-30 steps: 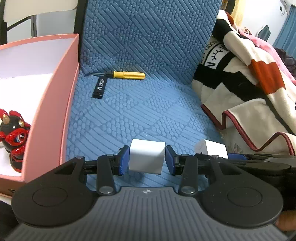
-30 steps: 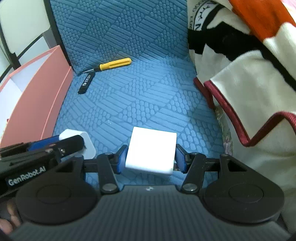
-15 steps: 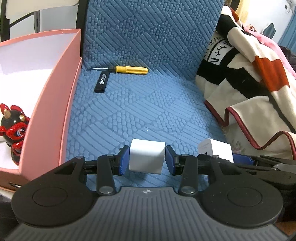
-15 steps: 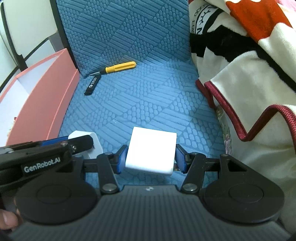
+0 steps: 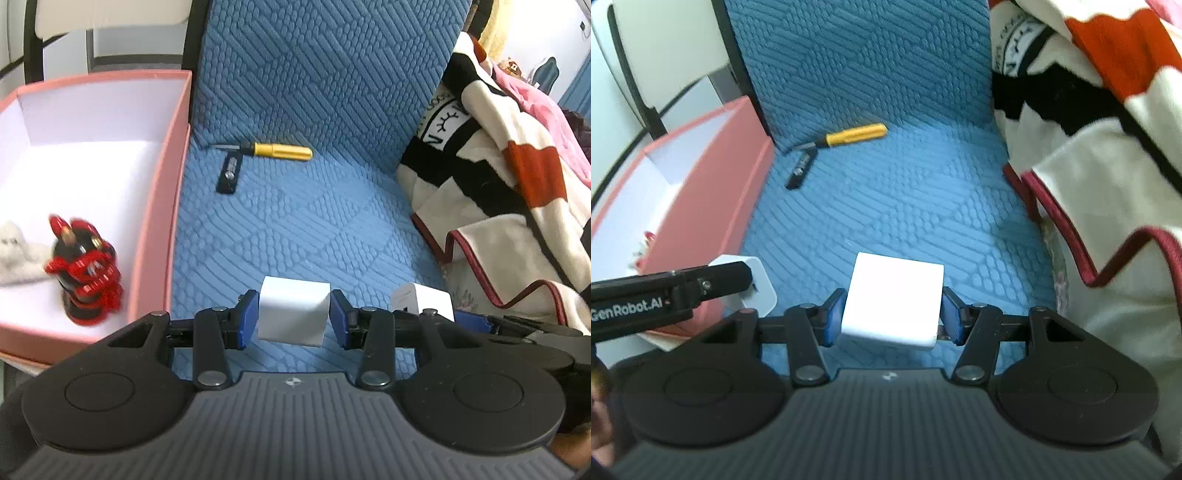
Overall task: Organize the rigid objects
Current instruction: 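Lift both white charger cubes off the seat with both tools, then carry both charger cubes over the pink box with both tools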
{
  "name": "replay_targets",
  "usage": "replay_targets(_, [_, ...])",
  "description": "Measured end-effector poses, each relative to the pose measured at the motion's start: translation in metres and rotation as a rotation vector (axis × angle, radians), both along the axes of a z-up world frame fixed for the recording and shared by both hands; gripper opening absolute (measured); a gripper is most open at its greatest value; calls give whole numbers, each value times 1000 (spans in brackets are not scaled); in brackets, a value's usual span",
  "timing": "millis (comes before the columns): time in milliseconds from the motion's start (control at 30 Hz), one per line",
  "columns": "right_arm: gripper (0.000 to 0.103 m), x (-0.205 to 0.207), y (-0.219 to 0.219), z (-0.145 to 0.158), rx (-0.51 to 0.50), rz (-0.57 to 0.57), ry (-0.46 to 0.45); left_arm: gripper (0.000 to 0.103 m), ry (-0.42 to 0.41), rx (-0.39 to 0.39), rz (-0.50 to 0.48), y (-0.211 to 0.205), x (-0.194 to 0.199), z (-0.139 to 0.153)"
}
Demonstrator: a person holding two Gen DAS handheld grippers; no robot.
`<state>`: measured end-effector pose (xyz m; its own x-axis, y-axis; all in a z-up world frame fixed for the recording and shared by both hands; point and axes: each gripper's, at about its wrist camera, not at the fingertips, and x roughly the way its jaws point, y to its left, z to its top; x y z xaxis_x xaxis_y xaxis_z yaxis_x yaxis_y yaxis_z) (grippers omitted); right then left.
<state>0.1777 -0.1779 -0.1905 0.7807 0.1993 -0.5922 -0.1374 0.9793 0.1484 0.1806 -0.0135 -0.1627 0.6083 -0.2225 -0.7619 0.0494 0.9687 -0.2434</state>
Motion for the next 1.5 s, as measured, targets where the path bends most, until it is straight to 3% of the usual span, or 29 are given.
replay_targets(300, [57,-6,28,40,-2,48,-73,47,-36,-19,13,34,18,37])
replay_targets(533, [57,2,57,88,-1,92,-154,47,-81,-27,43,71,37,73])
replay_targets(1000, [57,8,150,167,8,236,-268,47,-198,-30,142,167,39,146])
replay_targets(1233, [57,12,203,168,6,342,-239,47,-174,-36,216,225,28,141])
replay_targets(1500, [57,25,245,130,-36,411,-146,47,-77,-37,265,271,19,94])
